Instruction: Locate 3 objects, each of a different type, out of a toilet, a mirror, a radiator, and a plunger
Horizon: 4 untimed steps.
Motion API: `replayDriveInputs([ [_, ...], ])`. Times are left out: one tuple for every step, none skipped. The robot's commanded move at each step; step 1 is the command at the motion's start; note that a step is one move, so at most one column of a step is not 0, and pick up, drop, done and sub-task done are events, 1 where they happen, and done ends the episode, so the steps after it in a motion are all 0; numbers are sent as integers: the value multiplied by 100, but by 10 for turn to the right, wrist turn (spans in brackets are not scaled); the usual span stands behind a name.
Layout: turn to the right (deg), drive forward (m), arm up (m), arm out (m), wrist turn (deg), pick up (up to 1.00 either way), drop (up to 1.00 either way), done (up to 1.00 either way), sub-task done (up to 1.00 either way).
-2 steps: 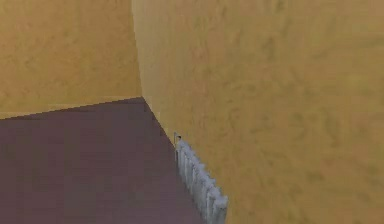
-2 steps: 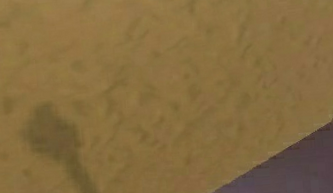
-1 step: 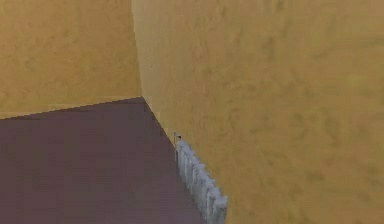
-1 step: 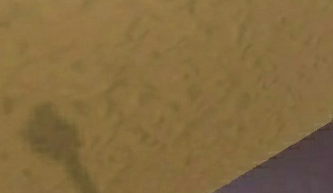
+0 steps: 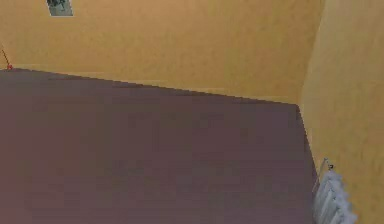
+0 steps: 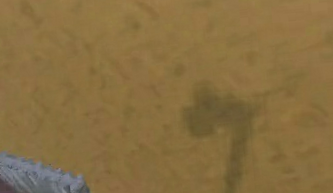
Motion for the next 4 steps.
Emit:
replayDriveInputs([
  [-450,0,0,0,0,0,0,0,0],
  [-330,0,0,0,0,0,0,0,0],
  [0,100,0,0,0,0,0,0,0],
  [0,100,0,0,0,0,0,0,0],
])
